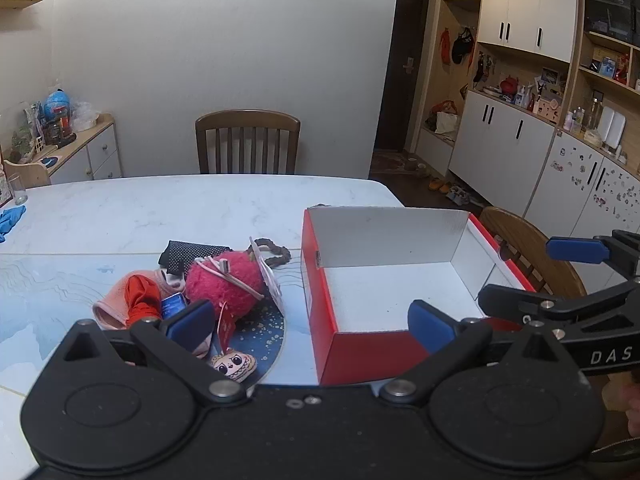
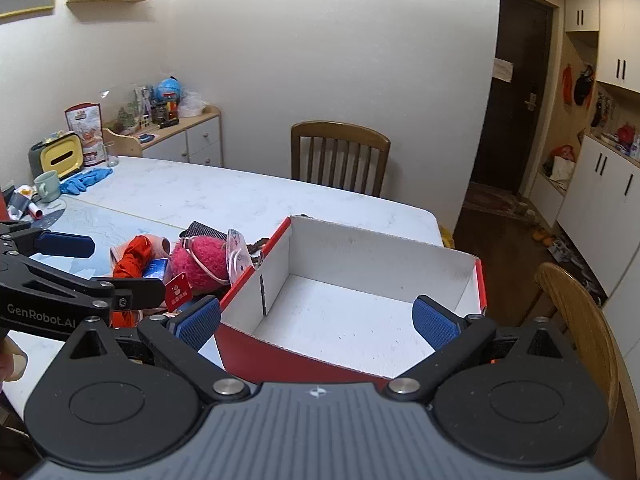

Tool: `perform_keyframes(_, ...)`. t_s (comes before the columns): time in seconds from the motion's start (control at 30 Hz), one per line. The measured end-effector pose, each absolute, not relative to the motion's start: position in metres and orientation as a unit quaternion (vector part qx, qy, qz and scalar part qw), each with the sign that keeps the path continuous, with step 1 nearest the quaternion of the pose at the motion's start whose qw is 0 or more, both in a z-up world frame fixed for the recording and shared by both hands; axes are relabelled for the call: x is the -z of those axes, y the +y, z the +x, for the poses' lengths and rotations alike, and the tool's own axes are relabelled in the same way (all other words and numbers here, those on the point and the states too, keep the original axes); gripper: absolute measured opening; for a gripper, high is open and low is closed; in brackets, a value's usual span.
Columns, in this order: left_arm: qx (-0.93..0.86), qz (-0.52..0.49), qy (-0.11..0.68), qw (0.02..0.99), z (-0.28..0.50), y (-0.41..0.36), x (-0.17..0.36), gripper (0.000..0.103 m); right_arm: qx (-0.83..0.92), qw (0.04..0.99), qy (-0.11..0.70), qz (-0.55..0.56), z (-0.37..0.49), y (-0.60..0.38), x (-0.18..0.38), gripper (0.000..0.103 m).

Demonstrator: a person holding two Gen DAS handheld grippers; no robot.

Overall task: Organize objects
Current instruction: 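Move the left gripper down to the red cloth on the pile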

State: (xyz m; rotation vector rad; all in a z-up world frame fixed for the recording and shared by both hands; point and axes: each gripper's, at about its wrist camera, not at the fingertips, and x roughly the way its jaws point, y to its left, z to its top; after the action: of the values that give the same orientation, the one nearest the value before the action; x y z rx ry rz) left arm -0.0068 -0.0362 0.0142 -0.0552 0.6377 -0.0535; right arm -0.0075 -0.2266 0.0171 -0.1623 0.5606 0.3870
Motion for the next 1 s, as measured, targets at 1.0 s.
perform_keyframes(1.0,-0.05,-0.036,0.332,0.941,-0.004,-0.073,-0.015,0.102,-0.225,0.931,0.282,-0.056,0.024,-0.296,-0.012,0.102)
